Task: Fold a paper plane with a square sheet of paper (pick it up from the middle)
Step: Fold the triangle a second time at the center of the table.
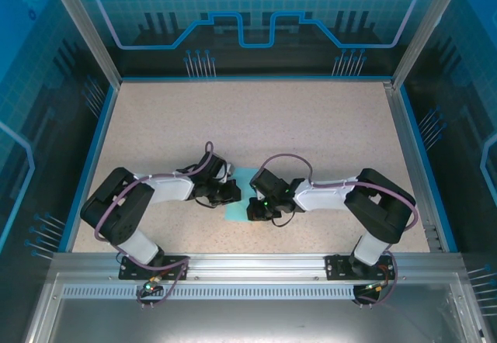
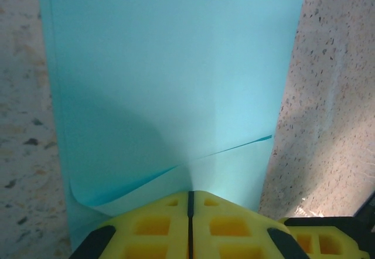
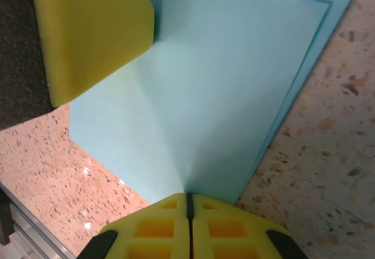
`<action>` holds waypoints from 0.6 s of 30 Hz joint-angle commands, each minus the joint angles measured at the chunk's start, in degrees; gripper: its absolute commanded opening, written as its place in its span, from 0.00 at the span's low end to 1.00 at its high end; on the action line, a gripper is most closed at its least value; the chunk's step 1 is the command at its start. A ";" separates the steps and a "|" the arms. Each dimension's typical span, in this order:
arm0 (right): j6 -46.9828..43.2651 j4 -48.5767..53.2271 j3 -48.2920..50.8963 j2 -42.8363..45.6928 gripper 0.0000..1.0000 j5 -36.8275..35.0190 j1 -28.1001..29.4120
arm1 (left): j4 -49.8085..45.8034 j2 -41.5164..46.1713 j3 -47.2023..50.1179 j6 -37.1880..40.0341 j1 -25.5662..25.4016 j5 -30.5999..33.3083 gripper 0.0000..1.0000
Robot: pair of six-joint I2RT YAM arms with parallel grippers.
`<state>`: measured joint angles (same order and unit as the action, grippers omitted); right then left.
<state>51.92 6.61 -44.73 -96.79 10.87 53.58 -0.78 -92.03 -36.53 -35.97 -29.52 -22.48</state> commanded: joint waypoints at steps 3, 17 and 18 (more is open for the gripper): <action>1.29 13.25 4.21 -5.42 0.07 -1.99 0.12 | 0.77 -3.19 1.96 1.32 5.37 5.57 0.07; 1.75 14.39 4.60 -4.70 0.06 -2.61 0.12 | 0.41 -2.76 0.69 1.16 10.09 5.53 0.07; 1.76 14.39 4.56 -4.53 0.06 -2.61 0.12 | -0.01 -2.60 0.36 1.23 10.26 5.94 0.07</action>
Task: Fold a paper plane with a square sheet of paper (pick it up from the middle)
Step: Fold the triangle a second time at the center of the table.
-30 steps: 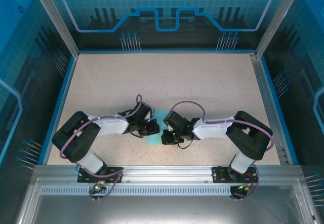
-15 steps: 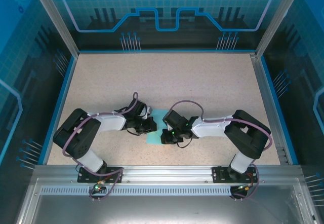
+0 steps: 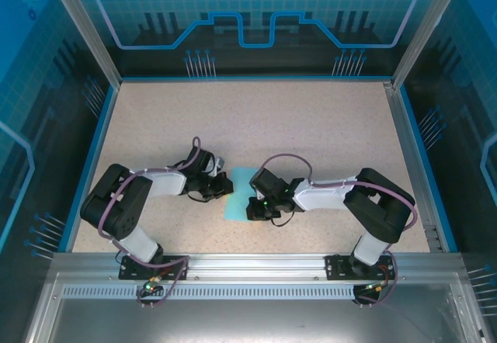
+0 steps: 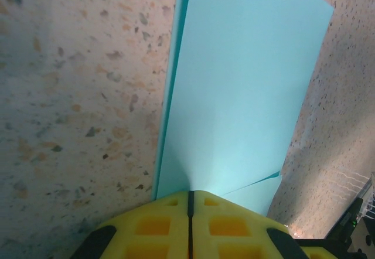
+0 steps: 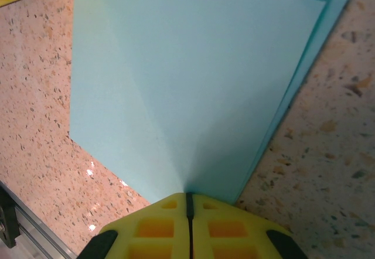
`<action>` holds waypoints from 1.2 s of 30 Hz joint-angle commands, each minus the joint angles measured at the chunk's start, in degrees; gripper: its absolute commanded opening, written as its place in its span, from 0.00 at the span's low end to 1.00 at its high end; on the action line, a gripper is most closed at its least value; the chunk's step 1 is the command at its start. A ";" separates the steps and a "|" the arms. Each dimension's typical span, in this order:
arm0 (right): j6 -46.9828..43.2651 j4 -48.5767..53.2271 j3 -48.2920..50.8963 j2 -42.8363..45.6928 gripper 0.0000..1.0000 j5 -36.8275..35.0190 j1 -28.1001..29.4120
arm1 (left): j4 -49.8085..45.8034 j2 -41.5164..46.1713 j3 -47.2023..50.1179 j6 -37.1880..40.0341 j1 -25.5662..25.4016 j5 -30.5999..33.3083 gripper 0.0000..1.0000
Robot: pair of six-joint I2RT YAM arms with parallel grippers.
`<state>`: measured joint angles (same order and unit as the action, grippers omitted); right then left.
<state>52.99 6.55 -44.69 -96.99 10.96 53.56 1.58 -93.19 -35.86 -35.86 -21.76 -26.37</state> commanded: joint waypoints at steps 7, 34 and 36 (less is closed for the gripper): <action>0.67 14.50 3.95 -3.66 0.06 -2.70 0.13 | -5.51 4.60 -2.01 0.97 2.60 9.56 0.08; -0.18 15.52 1.88 -2.14 0.06 -2.94 0.32 | -1.32 3.34 0.61 -1.21 -3.89 3.87 0.04; -0.51 14.68 1.34 -1.15 0.06 -2.84 0.31 | -1.57 1.97 0.69 -1.06 -3.91 4.50 0.04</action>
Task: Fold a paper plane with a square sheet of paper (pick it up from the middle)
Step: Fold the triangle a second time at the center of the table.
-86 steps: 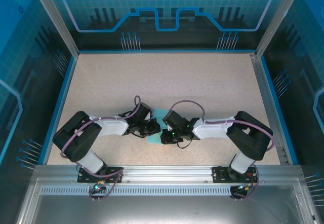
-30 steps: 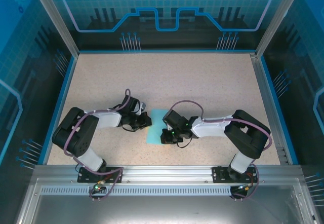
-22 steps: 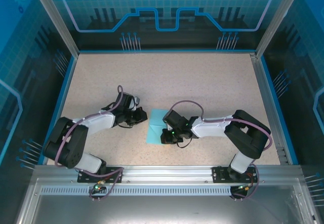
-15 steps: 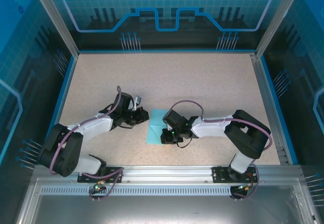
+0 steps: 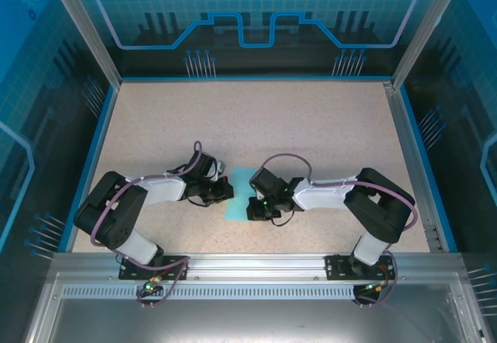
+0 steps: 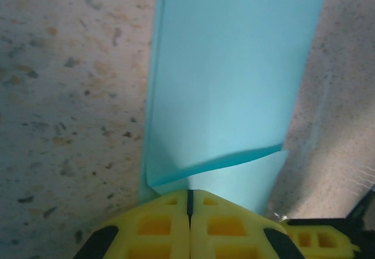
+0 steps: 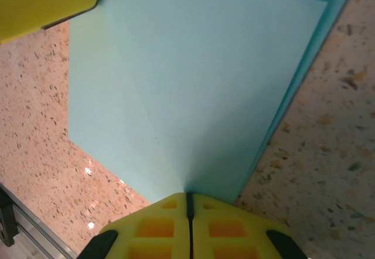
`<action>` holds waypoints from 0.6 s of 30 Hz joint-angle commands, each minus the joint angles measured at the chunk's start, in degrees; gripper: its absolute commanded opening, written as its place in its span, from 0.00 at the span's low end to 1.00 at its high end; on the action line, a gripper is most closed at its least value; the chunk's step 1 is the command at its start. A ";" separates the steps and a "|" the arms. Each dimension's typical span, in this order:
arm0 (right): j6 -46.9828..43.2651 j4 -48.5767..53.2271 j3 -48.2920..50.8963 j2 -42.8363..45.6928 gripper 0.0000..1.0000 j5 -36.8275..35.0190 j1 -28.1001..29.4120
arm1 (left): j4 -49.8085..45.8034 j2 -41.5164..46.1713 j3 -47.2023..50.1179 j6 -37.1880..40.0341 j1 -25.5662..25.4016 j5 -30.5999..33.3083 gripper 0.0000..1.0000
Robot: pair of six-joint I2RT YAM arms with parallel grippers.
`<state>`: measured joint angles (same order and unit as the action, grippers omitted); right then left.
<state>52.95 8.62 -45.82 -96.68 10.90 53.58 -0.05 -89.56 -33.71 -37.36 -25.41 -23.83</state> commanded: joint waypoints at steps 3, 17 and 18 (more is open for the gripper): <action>-1.49 11.28 0.77 0.18 0.06 -2.55 0.60 | 0.59 -3.17 -1.18 0.03 -0.26 2.54 0.03; -2.74 4.25 -7.74 0.13 0.07 -6.18 0.08 | -1.63 -3.26 -0.39 0.05 -0.23 3.80 0.03; -2.81 3.58 -8.02 -0.40 0.07 -6.11 -0.11 | -1.77 -3.28 -0.39 -0.01 -0.26 3.80 0.03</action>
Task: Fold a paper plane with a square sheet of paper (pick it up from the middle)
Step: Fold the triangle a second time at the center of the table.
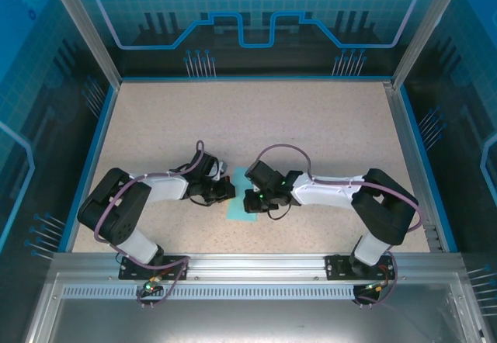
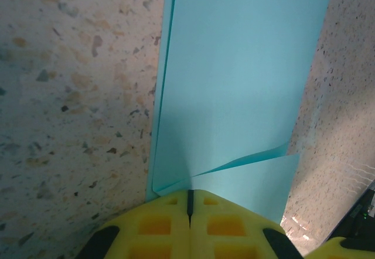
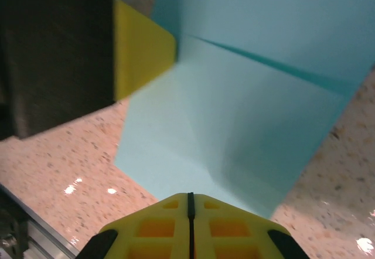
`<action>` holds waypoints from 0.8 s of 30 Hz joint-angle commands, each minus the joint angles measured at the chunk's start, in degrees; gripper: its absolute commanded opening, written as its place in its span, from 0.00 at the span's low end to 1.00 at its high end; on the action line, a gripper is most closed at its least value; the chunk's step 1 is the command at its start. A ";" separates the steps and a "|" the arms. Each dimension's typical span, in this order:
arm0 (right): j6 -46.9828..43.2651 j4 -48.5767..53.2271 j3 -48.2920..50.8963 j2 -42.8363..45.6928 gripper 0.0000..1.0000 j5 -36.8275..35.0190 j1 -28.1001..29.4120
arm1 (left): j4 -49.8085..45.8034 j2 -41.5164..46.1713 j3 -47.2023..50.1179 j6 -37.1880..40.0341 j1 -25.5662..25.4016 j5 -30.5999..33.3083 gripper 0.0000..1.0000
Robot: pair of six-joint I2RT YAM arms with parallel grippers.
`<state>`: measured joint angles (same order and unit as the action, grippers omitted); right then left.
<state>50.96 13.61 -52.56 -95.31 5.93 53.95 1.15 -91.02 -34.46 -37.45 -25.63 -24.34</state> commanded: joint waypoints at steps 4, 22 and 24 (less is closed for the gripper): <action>-0.65 -2.75 -2.82 -4.00 0.06 -1.05 -0.53 | -3.02 -1.81 0.49 -0.17 -0.02 4.30 0.03; 2.04 -9.74 -1.62 -8.79 0.05 -0.63 -1.82 | -2.47 -2.58 1.14 -0.83 0.05 4.04 0.02; 2.19 -9.72 -1.17 -9.08 0.05 -0.61 -1.86 | -2.55 -2.51 1.14 -0.87 0.05 4.17 0.02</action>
<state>52.53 4.38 -54.04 -103.04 5.96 52.82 1.21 -91.13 -34.46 -37.56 -25.63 -24.38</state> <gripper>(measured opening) 0.047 0.047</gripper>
